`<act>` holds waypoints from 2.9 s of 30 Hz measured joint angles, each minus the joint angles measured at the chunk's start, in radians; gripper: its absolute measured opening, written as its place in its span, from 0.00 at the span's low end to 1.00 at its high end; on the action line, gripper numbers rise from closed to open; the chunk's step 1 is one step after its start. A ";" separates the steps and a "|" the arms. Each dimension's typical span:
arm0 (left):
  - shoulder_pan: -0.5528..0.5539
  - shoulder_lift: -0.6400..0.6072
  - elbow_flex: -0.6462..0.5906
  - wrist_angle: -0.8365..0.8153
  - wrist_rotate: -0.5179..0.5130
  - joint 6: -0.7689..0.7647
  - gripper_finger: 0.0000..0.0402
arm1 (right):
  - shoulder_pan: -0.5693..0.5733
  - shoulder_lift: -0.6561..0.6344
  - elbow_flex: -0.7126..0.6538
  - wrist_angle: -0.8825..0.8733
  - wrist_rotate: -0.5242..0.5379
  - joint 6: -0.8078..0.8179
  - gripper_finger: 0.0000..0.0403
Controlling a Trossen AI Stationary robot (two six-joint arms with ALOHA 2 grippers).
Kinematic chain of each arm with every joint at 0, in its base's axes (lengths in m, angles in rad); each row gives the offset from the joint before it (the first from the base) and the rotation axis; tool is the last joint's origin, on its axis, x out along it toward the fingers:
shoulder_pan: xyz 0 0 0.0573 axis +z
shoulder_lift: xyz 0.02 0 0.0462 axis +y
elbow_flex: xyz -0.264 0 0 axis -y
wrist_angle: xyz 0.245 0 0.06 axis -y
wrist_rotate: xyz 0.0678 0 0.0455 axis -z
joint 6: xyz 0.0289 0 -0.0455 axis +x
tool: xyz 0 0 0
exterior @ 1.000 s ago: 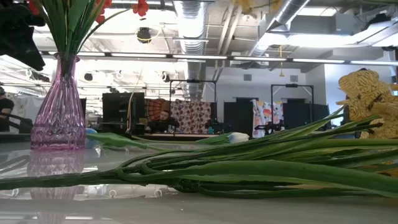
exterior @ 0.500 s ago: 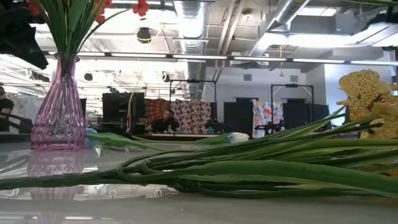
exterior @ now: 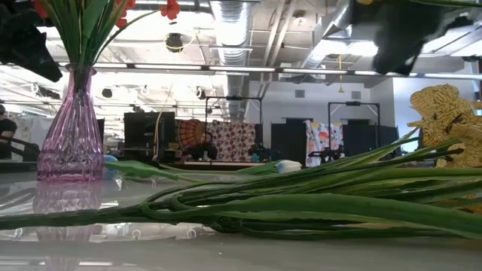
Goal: Sort flowers into vase by color
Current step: Put the top yellow flowers into the transparent vase, then put the yellow flowers into the transparent vase
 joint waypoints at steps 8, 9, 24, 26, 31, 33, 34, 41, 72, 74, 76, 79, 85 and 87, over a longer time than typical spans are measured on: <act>0.000 0.000 0.000 0.000 0.016 -0.032 0.34 | -0.141 0.113 -0.017 0.284 -0.508 -0.041 0.05; 0.000 0.000 0.000 0.000 0.024 -0.032 0.34 | -0.140 0.126 -0.017 0.317 -0.572 -0.038 0.05; 0.000 0.000 0.000 0.000 0.066 -0.042 0.34 | -0.067 0.002 -0.017 0.288 -0.882 0.097 0.05; 0.000 0.000 0.000 0.000 0.065 -0.041 0.34 | -0.066 -0.053 -0.017 0.214 -0.860 0.100 0.05; 0.000 0.000 0.000 -0.006 0.057 -0.041 0.34 | -0.084 -0.204 -0.018 0.044 -0.682 0.108 0.05; 0.000 0.000 0.000 -0.007 0.049 -0.040 0.34 | -0.090 -0.261 -0.018 0.043 -0.580 0.124 0.05; 0.000 0.000 0.000 -0.007 0.045 -0.040 0.34 | -0.090 -0.285 -0.015 0.048 -0.527 0.130 0.05; 0.000 0.000 0.000 -0.008 0.035 -0.018 0.34 | -0.087 -0.372 0.080 0.108 -0.233 0.073 0.05; 0.000 0.265 0.401 1.381 0.219 0.942 0.32 | -0.041 -0.097 0.193 0.511 -0.188 -0.141 0.05; 0.000 0.374 0.422 1.393 0.363 0.930 0.31 | -0.041 -0.100 0.193 0.512 -0.190 -0.141 0.05; -0.003 0.495 0.451 1.376 0.510 0.884 0.29 | -0.036 -0.104 0.193 0.511 -0.190 -0.141 0.05; -0.057 0.670 0.501 1.331 0.736 0.828 0.27 | -0.023 -0.107 0.193 0.512 -0.189 -0.141 0.05; -0.262 0.919 0.642 1.133 0.759 0.748 0.22 | 0.014 -0.105 0.193 0.469 -0.191 -0.149 0.05; -0.326 0.981 0.676 1.078 0.758 0.698 0.21 | 0.022 -0.105 0.193 0.444 -0.199 -0.151 0.05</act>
